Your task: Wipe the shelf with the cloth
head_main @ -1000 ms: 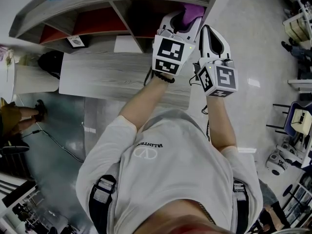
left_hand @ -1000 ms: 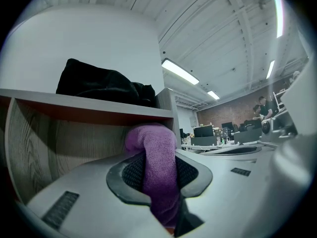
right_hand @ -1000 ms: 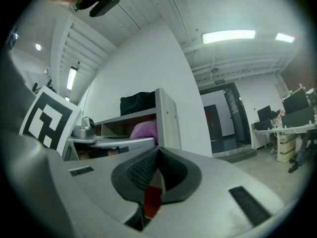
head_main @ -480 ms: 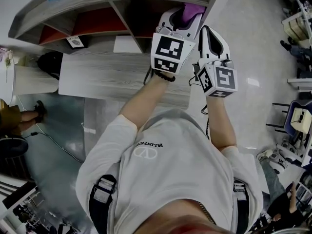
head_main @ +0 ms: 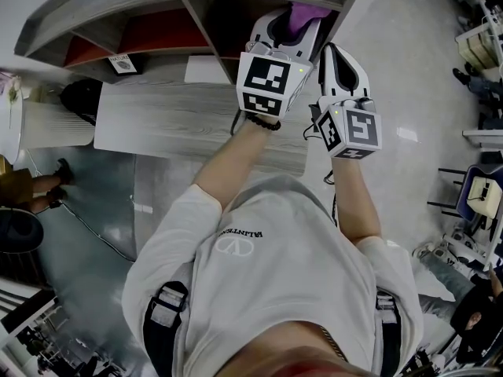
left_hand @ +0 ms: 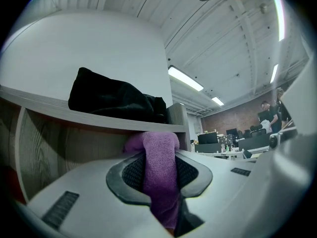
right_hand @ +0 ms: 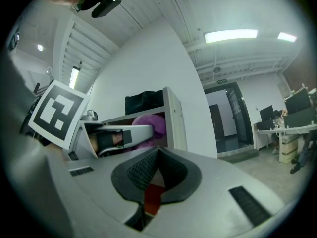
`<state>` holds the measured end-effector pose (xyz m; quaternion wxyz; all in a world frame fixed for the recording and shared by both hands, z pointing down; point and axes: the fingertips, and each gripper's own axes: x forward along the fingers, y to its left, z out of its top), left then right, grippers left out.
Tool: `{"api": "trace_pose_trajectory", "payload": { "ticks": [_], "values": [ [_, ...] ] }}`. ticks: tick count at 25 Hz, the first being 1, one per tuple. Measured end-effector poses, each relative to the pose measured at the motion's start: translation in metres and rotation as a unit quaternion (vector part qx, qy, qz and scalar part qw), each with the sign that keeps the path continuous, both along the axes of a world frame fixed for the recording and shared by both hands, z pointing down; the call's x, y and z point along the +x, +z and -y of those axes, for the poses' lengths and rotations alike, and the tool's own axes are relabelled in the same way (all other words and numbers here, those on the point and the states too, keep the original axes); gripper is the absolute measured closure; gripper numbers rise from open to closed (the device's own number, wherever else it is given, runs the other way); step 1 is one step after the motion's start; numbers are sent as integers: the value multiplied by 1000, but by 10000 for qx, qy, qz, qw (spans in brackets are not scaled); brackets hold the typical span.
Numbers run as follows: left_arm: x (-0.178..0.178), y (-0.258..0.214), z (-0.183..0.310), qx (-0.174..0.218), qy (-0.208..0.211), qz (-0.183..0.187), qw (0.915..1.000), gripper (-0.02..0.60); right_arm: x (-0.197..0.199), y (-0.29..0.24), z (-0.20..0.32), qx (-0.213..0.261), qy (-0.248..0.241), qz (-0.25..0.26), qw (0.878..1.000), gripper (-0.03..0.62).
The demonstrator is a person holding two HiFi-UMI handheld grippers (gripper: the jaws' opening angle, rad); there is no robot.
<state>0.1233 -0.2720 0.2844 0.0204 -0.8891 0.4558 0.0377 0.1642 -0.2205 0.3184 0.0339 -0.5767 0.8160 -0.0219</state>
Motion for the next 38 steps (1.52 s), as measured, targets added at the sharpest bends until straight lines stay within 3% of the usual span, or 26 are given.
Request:
{"api": "trace_pose_trajectory", "payload": {
  "ticks": [38],
  "values": [
    [-87,-2,10,-89,-366,-136,9992,479,-77,6,14,-218,-309,-53,9993,594]
  ]
}}
